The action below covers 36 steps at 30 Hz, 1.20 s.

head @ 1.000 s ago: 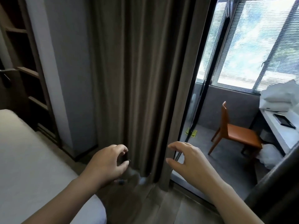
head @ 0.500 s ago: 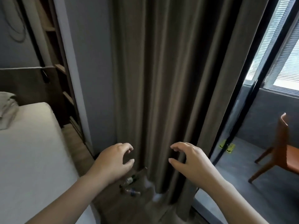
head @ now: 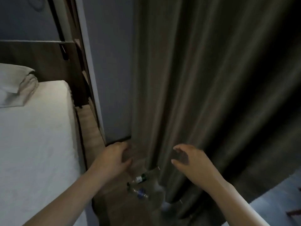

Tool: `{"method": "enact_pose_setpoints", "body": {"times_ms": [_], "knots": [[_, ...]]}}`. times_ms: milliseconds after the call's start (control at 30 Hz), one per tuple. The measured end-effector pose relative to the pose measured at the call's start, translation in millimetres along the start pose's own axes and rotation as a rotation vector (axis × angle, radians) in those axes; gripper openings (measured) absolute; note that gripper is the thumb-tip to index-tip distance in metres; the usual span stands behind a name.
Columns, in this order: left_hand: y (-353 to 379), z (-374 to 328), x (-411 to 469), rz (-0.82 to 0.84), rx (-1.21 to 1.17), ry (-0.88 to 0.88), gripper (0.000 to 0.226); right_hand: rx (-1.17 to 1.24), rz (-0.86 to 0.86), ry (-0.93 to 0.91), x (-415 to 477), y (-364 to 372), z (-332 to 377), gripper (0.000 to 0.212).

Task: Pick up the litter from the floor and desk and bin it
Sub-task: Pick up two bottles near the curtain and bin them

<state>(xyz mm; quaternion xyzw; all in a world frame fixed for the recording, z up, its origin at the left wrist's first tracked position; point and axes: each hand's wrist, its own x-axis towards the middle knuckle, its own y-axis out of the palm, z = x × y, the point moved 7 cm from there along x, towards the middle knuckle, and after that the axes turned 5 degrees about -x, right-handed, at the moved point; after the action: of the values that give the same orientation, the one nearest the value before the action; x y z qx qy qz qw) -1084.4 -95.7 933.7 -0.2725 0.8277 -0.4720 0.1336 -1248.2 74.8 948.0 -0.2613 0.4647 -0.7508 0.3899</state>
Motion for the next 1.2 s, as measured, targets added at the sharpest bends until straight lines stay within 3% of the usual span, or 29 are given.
{"method": "enact_pose_setpoints", "body": {"times_ms": [467,867,1200], "knots": [[74,113,146,0.138,-0.034,-0.247,0.036,-0.012,0.286,0.055,190,103,-60,0.04],[176,158,204,0.144,-0.108,-0.597,0.039,-0.061,0.516,-0.132,308,200,-131,0.035],[346,281,208,0.173,-0.136,-0.923,0.046,-0.167,0.664,-0.209,365,395,-196,0.044]]}}
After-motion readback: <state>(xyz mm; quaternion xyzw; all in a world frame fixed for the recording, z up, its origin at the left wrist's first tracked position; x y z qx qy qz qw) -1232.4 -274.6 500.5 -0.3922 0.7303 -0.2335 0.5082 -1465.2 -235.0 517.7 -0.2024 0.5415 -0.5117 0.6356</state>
